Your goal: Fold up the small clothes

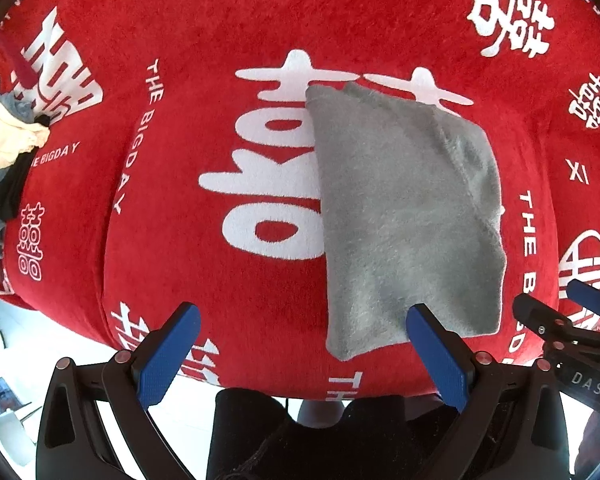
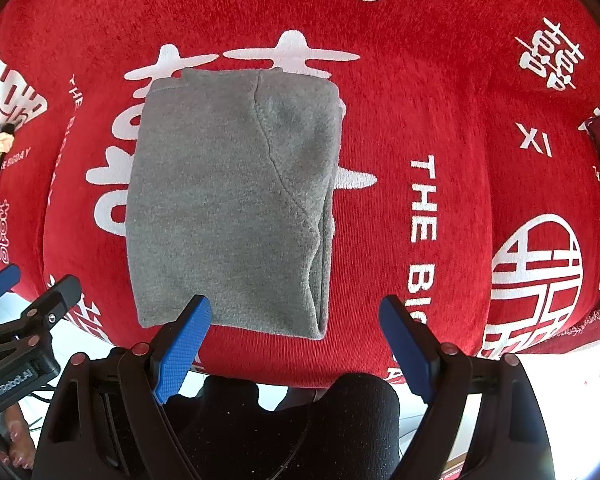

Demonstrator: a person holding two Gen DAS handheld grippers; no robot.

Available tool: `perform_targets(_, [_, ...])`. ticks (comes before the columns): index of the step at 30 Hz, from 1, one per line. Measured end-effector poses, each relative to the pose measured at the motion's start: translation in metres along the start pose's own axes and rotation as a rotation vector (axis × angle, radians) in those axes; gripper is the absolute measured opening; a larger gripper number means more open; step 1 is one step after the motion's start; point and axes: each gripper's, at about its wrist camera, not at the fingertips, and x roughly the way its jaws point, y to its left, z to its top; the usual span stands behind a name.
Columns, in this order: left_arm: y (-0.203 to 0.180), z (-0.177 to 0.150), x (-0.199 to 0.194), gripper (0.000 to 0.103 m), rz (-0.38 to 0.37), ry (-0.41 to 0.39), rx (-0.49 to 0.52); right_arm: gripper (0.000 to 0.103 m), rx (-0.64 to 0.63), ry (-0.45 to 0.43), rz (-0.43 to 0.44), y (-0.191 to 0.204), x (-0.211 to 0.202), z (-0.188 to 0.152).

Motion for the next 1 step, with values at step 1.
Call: perform_targets(1, [-0.0004,0.0006,-0.0001,0.103,0.000,0.001,0.003,0.088,0.000,0.000,0.000,0.0002,0.0001,0.0000])
